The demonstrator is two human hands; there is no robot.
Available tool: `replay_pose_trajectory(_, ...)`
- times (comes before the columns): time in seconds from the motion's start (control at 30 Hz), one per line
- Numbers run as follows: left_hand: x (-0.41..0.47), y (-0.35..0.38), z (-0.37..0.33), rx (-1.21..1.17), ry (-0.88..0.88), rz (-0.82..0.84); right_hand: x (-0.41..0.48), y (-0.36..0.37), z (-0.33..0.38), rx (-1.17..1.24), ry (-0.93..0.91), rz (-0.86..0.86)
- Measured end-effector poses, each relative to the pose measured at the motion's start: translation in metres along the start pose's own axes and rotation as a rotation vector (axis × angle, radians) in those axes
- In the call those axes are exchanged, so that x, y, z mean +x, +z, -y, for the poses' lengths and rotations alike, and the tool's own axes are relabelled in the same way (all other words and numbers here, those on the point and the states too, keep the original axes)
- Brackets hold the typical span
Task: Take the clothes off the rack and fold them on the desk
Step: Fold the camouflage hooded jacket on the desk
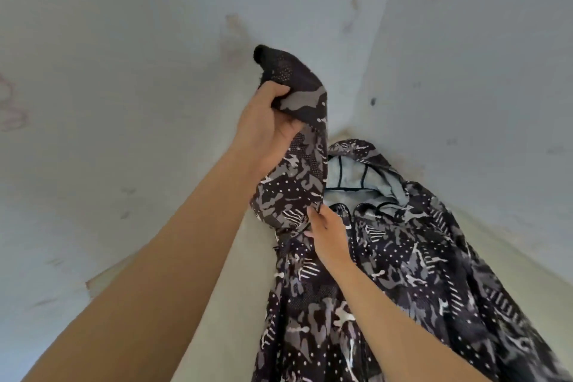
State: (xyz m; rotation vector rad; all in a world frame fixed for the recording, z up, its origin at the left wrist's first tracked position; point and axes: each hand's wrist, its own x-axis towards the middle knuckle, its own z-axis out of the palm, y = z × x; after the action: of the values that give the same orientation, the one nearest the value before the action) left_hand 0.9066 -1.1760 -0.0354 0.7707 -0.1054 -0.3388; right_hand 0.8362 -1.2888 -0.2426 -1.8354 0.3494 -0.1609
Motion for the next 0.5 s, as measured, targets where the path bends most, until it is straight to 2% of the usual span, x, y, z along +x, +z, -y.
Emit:
replay_pose_trajectory(0.07,0.029,0.045,0.058,0.103,-0.142,0.073,0.002,-0.036,-0.018,0.056,0.114,0.08)
replay_pose_trajectory(0.13,0.049,0.066,0.122,0.287,-0.285,0.133,-0.002,-0.069,-0.048,-0.014,0.236,0.167)
replay_pose_trajectory(0.23,0.065,0.059,0.214,0.61,-0.535,0.329,-0.004,-0.13,-0.11,-0.13,0.418,0.152)
replay_pose_trajectory(0.27,0.071,0.043,0.235,0.733,-0.544,0.338,-0.005,-0.147,-0.124,-0.153,0.467,0.121)
replay_pose_trajectory(0.4,0.088,-0.033,0.277,1.199,-0.297,0.09,0.0,-0.203,-0.163,-0.184,0.556,-0.018)
replay_pose_trajectory(0.5,0.075,-0.08,0.275,1.424,-0.089,-0.026,0.017,-0.214,-0.173,-0.018,0.643,-0.108)
